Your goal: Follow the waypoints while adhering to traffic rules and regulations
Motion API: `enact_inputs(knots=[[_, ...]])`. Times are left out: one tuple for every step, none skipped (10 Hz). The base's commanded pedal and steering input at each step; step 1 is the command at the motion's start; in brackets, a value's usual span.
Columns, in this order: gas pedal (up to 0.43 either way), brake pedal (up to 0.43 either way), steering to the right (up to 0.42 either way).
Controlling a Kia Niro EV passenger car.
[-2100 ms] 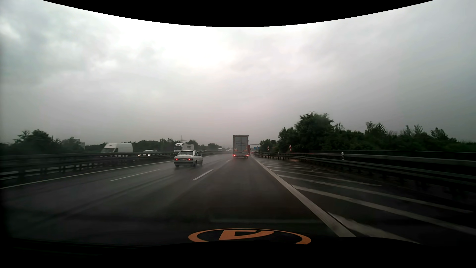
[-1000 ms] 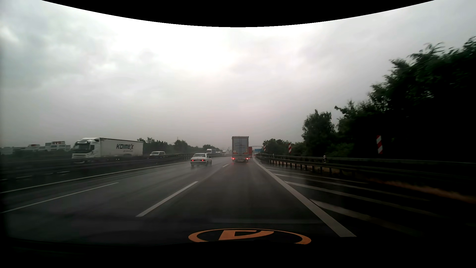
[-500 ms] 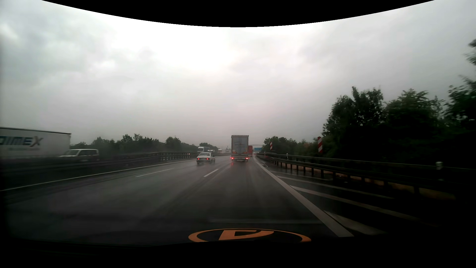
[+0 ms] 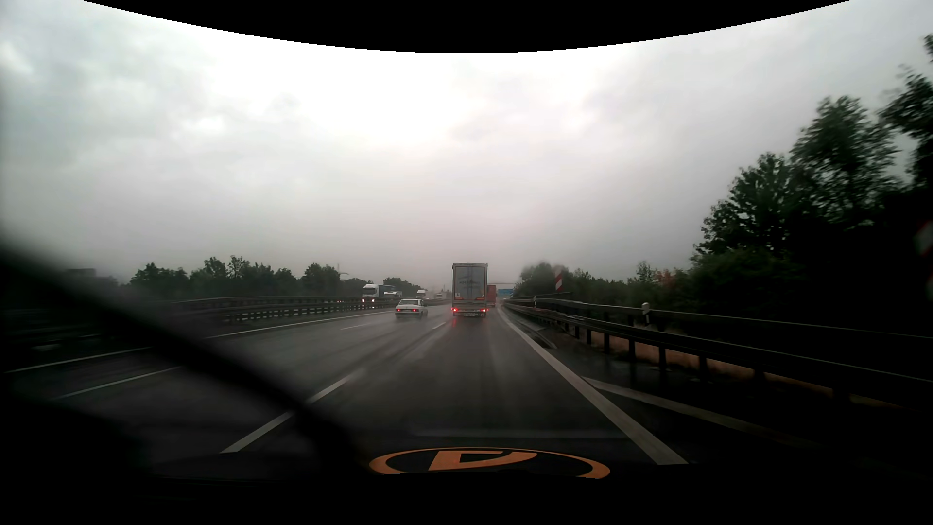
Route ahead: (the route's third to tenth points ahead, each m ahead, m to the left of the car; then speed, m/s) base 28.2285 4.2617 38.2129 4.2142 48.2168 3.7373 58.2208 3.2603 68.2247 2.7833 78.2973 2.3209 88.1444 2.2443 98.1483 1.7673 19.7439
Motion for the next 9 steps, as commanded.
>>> enact_inputs(knots=[[0.0,0.0,0.0],[0.0,0.0,0.0],[0.008,0.0,0.001],[0.008,0.0,0.0],[0.02,0.0,0.0],[0.02,0.0,0.0],[0.047,0.0,0.001],[0.079,0.0,0.0],[0.11,0.0,0.0]])
